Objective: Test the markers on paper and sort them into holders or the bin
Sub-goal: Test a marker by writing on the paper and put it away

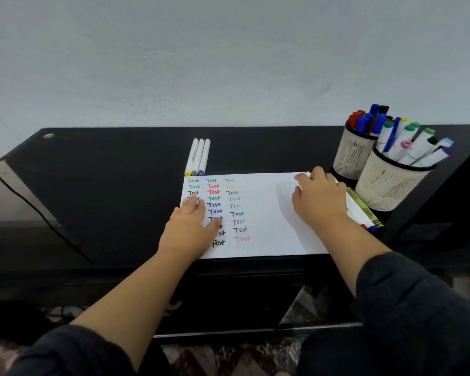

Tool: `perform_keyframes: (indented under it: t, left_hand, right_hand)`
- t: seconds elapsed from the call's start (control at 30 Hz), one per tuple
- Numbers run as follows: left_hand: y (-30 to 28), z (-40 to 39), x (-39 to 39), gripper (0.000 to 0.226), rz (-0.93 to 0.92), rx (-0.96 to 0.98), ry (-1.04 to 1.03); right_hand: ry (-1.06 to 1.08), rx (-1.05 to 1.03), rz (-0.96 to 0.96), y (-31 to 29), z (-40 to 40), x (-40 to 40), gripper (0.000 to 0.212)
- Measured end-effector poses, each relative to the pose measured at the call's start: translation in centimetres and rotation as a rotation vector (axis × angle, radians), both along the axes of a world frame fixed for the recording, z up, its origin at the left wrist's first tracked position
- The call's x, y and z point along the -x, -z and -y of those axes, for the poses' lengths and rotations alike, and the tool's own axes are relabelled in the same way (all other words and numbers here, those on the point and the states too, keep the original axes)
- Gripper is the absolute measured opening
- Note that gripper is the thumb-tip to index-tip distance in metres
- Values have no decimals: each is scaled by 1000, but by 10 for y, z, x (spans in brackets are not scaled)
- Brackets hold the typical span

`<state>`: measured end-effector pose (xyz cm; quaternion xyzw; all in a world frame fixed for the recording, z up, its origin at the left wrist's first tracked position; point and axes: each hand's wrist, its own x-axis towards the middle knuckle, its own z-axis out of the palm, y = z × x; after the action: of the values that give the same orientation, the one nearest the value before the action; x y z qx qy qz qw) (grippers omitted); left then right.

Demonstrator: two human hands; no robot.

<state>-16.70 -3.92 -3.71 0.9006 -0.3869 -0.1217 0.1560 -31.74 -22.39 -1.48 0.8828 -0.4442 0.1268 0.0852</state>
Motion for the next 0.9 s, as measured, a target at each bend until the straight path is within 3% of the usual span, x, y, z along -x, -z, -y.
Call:
perform_keyframes:
  t: [0.27,0.67,0.8,0.9]
  left_hand:
    - [-8,2,-9,65,-81,-51,-3]
    - [-3,0,-49,68,9,-93,119]
    - [-1,-1,-52,68,5,-84,139]
    - [0,-1,-53,68,3,-81,139]
  right_hand:
    - [-333,53,-136,-16,7,-74,43]
    - [-743,53,-381,-7,21,-177,60]
    - [-790,16,-299,-6,24,-187,46]
    - [-806,9,-260,-4,25,-192,49]
